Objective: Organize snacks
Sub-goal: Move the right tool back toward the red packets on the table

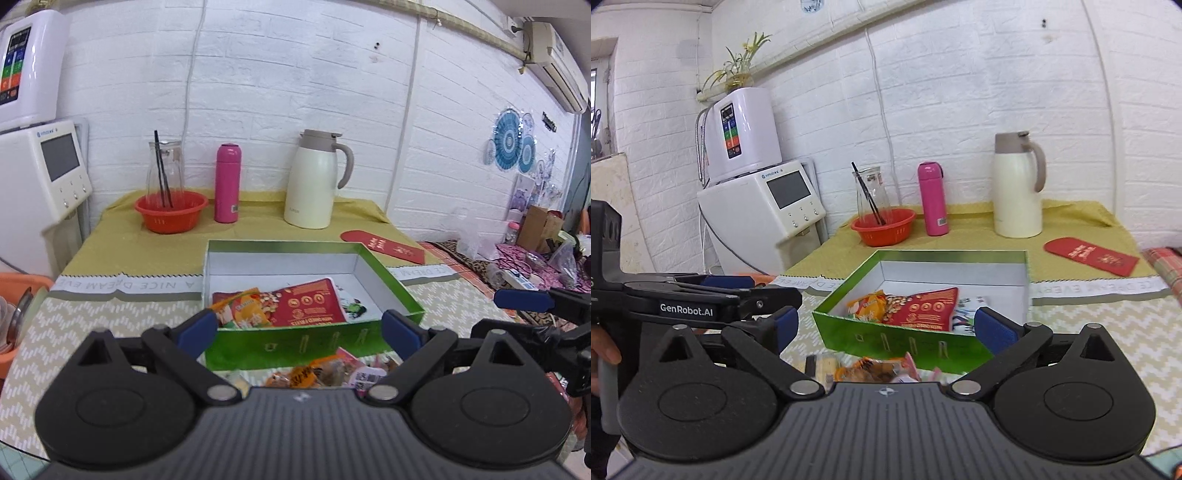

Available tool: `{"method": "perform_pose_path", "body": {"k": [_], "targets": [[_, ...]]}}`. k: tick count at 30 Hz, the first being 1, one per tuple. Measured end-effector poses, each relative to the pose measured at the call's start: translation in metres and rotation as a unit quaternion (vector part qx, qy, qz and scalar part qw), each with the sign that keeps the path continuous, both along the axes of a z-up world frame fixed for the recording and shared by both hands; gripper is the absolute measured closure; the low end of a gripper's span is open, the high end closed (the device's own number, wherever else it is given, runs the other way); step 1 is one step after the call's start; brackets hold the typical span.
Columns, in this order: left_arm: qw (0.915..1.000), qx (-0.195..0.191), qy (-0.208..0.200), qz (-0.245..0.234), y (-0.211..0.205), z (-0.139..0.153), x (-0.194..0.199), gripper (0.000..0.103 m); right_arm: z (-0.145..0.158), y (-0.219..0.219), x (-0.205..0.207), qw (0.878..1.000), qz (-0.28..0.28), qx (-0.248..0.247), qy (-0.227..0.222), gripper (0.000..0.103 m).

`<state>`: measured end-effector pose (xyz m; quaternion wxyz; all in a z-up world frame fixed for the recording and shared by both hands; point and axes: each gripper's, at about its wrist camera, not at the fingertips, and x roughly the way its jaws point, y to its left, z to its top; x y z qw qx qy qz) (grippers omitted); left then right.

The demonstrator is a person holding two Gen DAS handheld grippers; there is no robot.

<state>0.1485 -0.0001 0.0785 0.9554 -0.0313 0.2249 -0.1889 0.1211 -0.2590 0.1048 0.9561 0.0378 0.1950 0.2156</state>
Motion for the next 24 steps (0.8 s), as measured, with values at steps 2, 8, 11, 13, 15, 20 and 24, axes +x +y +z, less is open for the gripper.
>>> {"method": "perform_pose_path", "body": {"k": [2,8,11,13,15,20,24], "targets": [[0.9997,-0.011,0.011,-0.019,-0.003,-0.007,-0.01,0.009,0.0,-0.01,-0.016,1.0,-0.007,-0.01,-0.011,0.0],[0.9979,-0.024,0.032,-0.051,-0.018,-0.035,-0.036,0.009,-0.023,-0.043,-0.056,0.996,-0.063,-0.035,-0.043,0.0],[0.9975,-0.009,0.038,-0.059,-0.029,-0.051,-0.044,0.009,-0.047,-0.059,-0.062,0.995,-0.085,-0.043,0.006,0.0],[0.9967,-0.007,0.048,-0.065,-0.036,-0.061,-0.047,0.009,-0.063,-0.063,-0.058,0.993,-0.101,-0.042,0.045,0.0],[0.9961,-0.012,0.06,-0.063,-0.04,-0.069,-0.048,0.009,-0.078,-0.06,-0.05,0.988,-0.123,-0.044,0.079,0.0],[0.9947,-0.029,0.081,-0.057,-0.037,-0.08,-0.056,0.009,-0.102,-0.053,-0.015,0.984,-0.136,-0.033,0.106,0.0],[0.9939,-0.025,0.092,-0.055,-0.037,-0.084,-0.057,0.009,-0.114,-0.049,0.003,0.983,-0.139,-0.007,0.119,0.0]]}}
